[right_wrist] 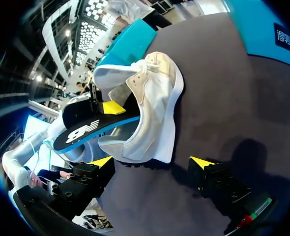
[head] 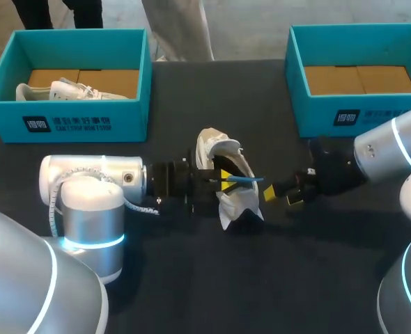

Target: Take the shoe out of the shoebox, open the shoe tongue, remove and reinsert the insole, then place the shoe into the shoebox

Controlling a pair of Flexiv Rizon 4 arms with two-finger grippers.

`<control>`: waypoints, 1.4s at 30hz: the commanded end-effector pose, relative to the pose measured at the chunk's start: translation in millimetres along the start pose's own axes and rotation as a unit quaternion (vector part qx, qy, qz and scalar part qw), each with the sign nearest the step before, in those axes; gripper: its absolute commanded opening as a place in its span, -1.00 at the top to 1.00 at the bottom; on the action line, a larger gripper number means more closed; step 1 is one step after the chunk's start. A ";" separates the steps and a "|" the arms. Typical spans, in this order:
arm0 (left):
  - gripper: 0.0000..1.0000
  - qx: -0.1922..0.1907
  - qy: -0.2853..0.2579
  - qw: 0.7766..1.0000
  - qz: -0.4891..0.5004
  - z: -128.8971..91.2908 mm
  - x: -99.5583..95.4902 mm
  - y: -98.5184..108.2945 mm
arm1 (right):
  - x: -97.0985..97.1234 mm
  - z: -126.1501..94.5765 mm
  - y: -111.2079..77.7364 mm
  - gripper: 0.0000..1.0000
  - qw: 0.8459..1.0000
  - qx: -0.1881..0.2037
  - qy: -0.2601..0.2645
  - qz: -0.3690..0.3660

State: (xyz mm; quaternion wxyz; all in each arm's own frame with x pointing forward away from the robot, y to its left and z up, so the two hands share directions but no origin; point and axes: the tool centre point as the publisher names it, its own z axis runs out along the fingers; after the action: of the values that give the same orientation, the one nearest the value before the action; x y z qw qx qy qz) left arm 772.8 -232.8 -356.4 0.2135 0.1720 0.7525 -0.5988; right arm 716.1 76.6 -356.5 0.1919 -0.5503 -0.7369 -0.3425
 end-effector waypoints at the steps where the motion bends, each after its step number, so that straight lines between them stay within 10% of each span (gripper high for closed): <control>1: 0.18 -0.006 0.000 1.000 -0.001 2.6 -2.7 2.6 | -0.5 0.9 0.9 -1.00 1.000 0.002 -0.002 0.001; 25: 0.17 0.059 0.012 0.998 0.002 10.4 2.4 -43.0 | -0.9 1.2 -0.1 -1.00 1.000 -0.002 -0.003 0.004; 32: 1.00 0.054 0.017 0.998 0.002 13.3 4.2 -37.4 | -1.9 -7.8 -0.7 -1.00 1.000 -0.001 -0.012 0.003; 42: 1.00 0.042 0.020 0.999 0.006 13.2 5.7 -26.0 | -4.8 -11.4 -1.4 -1.00 1.000 0.000 -0.018 0.002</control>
State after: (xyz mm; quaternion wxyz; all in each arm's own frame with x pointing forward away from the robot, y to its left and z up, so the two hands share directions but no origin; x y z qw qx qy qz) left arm 754.7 -249.5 -338.3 0.1958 0.1969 0.7284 -0.6264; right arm 716.6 66.4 -353.2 0.1809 -0.5573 -0.7383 -0.3341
